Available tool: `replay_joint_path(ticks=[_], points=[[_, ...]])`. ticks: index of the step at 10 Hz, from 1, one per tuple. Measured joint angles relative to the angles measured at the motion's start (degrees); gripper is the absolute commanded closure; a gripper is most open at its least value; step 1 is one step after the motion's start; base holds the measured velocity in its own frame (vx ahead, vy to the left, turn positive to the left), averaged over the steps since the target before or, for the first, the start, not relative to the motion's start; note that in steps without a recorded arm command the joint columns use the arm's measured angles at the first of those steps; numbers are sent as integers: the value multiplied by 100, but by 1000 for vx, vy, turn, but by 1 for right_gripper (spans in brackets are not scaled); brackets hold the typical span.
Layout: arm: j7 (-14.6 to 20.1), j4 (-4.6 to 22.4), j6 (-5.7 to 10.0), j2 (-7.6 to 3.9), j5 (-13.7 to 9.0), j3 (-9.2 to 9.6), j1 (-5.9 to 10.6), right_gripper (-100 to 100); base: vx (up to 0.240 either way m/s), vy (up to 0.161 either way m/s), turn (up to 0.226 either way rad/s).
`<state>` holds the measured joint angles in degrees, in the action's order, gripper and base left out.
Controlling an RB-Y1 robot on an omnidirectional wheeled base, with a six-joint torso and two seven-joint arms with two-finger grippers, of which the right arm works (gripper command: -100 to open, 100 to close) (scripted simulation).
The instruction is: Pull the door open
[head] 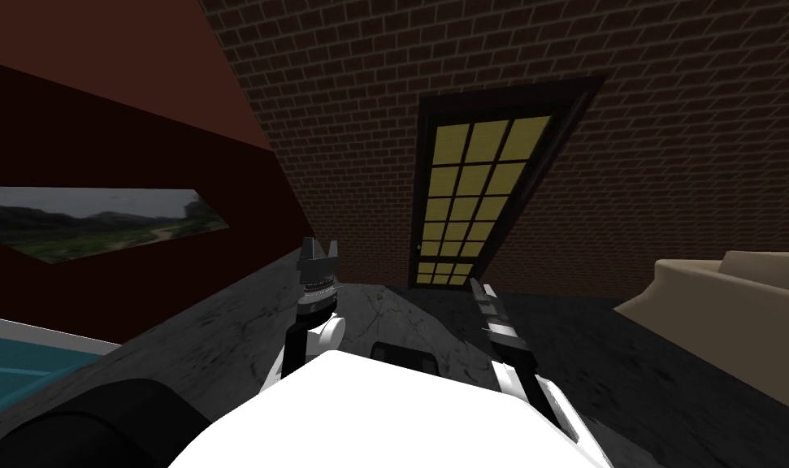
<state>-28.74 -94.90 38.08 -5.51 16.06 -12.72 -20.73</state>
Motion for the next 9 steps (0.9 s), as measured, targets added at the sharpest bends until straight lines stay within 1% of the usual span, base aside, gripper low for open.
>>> replay_joint_path(ticks=[2, 3, 4, 5, 9], points=[[-234, 284, 106, 21, 86, -99, 65, -100, 118, 32, 68], [-345, 363, 114, 28, 136, -136, 95, -100, 107, 20, 78], [-468, 517, 151, 43, 182, -184, 149, -100, 102, 30, 76], [-574, 620, 205, 43, 220, -234, 143, -100, 109, 36, 73], [-1012, 1074, 343, 91, 393, -416, 252, -100, 115, 26, 71]])
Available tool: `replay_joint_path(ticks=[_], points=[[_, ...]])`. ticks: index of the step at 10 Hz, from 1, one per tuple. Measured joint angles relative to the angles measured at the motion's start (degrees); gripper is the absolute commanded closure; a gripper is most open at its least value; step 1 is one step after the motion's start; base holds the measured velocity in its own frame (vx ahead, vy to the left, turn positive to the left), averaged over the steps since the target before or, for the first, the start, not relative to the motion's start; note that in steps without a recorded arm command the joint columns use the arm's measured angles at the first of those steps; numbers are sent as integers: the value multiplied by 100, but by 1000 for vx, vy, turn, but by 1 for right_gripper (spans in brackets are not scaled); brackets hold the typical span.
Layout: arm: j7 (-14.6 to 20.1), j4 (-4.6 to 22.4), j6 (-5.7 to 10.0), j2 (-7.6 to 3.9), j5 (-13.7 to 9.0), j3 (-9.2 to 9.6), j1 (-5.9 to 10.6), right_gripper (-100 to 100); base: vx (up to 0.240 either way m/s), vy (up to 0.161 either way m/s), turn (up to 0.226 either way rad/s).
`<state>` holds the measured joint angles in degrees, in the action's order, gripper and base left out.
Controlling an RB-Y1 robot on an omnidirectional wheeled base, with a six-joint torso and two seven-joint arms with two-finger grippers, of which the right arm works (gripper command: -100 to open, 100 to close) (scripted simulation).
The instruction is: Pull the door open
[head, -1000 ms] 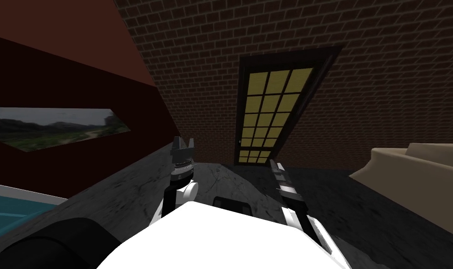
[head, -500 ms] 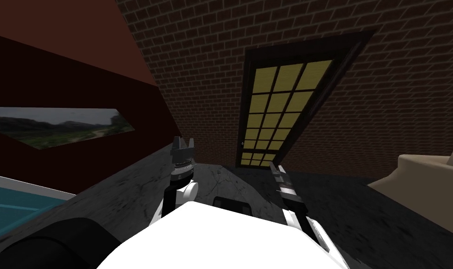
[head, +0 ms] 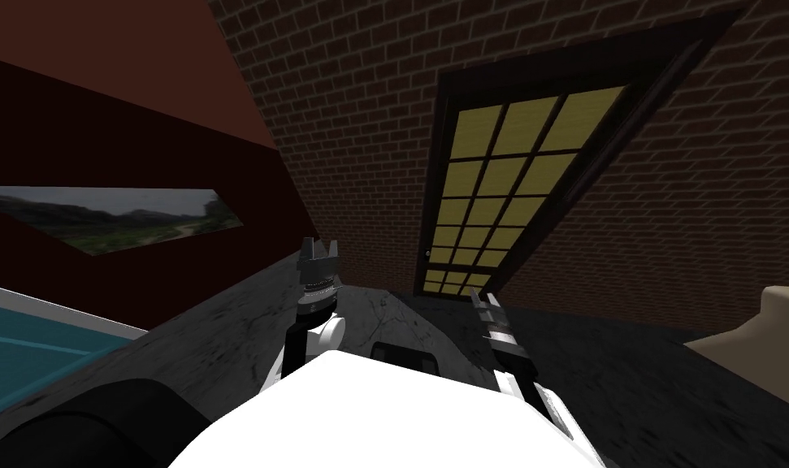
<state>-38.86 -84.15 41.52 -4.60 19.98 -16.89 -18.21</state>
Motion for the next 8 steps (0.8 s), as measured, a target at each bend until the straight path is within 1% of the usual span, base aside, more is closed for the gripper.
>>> replay_joint_path(ticks=[2, 5, 7, 8], points=[[-217, 275, 75, 7, 79, -105, 93, -100, 111, 29, 74], [-517, 598, 210, 48, 192, -244, 128, -100, 110, 34, 64], [-708, 767, 243, 82, 276, -322, 168, -100, 96, 2, 67], [-801, 910, 278, 73, 308, -377, 221, -100, 122, 19, 60]])
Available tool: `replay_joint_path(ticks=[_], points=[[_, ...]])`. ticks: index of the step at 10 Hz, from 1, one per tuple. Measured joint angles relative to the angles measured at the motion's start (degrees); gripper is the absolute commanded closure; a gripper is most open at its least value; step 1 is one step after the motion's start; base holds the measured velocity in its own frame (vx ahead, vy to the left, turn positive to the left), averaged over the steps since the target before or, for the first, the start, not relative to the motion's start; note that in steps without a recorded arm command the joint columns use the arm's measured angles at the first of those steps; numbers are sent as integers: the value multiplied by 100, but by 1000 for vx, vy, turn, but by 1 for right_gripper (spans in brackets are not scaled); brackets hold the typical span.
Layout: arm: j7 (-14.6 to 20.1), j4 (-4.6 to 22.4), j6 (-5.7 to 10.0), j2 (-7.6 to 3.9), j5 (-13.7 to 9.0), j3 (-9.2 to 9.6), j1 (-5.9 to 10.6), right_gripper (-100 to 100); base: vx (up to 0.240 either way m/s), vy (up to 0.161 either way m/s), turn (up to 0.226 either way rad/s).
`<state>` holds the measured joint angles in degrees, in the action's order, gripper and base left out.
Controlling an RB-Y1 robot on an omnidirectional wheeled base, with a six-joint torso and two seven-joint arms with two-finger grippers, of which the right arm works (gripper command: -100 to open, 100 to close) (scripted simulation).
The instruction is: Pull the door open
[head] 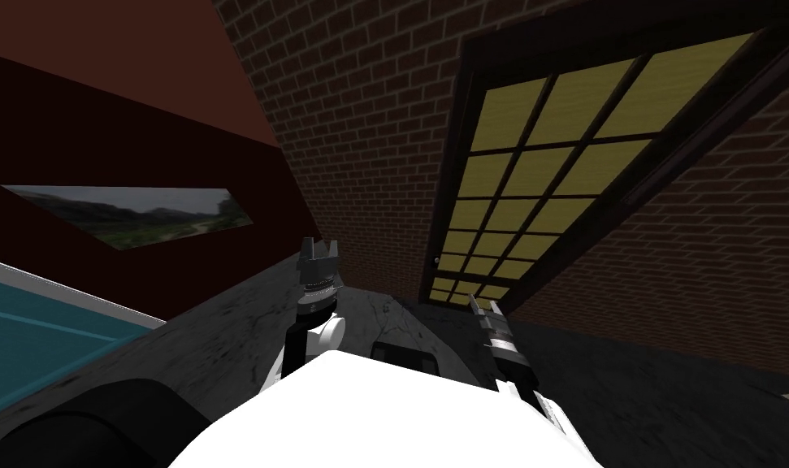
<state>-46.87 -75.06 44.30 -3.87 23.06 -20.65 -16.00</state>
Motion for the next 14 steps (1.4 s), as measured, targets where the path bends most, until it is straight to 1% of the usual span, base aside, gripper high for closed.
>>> replay_joint_path(ticks=[1, 2, 3, 4, 6, 7, 9, 10, 12, 14], points=[[-100, 132, 40, 14, 35, -48, 43, -100, 125, 18, 60], [-204, 212, 75, 58, 76, -81, 47, -100, 110, 18, 60], [-308, 336, 113, 81, 112, -123, 89, -100, 127, 17, 110], [-421, 406, 131, 119, 173, -169, 75, -100, 115, 5, 41], [-624, 691, 228, 149, 234, -268, 163, -100, 124, -1, 71], [-737, 802, 264, 189, 277, -311, 195, -100, 148, -4, 86], [-985, 1108, 365, 247, 361, -425, 281, -100, 154, 21, 72], [-1110, 1258, 411, 290, 405, -481, 324, -100, 166, 26, 99], [-1357, 1452, 471, 420, 514, -572, 343, -100, 149, -23, 76], [-1504, 1550, 474, 496, 597, -632, 355, -100, 99, -3, 24]])
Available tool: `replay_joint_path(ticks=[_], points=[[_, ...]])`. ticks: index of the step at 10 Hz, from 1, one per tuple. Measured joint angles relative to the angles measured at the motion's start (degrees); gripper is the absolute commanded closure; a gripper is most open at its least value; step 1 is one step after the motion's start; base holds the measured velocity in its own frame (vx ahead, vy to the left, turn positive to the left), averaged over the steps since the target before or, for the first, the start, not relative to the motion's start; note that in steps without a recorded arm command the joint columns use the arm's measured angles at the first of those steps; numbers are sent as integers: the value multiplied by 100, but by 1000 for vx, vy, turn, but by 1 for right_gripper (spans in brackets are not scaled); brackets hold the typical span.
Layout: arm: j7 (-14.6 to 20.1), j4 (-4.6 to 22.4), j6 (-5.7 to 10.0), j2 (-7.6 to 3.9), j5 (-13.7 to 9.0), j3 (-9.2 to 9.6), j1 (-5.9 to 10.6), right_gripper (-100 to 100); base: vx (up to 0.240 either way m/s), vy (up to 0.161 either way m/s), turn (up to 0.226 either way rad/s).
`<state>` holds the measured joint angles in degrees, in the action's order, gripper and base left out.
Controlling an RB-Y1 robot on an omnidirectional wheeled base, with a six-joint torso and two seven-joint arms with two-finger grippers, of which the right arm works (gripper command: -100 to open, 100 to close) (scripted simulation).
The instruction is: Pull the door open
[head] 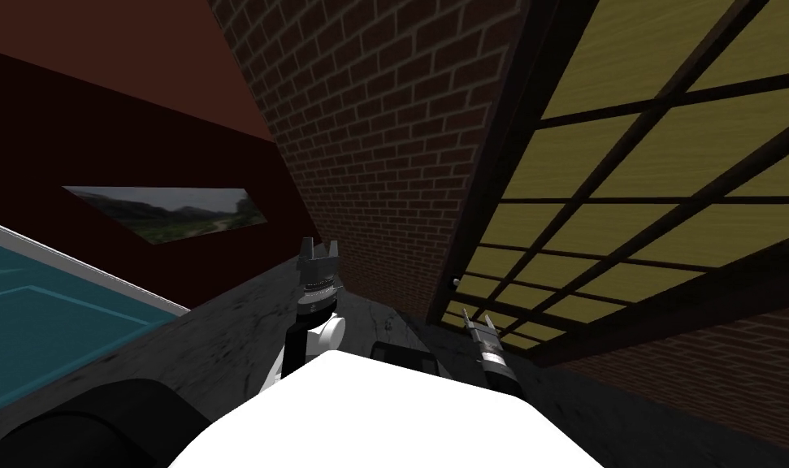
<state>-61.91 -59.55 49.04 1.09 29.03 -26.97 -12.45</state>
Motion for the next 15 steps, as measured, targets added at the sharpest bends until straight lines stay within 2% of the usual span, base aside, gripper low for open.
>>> replay_joint_path(ticks=[3, 4, 6, 8, 9, 11, 13, 14, 15], points=[[-256, 368, 148, 100, 67, -124, 102, -100, 84, -1, 41], [-278, 378, 155, 107, 72, -128, 105, -100, 66, 12, 17], [-244, 415, 187, -69, 24, -123, 76, -100, 150, 2, 27], [-259, 633, 287, -267, -62, -154, 148, -100, 196, 28, 25], [-247, 657, 334, -330, -100, -152, 109, -100, 211, 42, 27], [-200, 844, 427, -497, -196, -173, 147, -100, 203, 30, 22], [-170, 969, 505, -572, -285, -181, 148, -100, 203, -19, 5], [-155, 1062, 585, -567, -325, -178, 109, -100, 54, 8, -35], [-153, 1083, 613, -563, -328, -178, 83, 100, -34, 12, 22]])
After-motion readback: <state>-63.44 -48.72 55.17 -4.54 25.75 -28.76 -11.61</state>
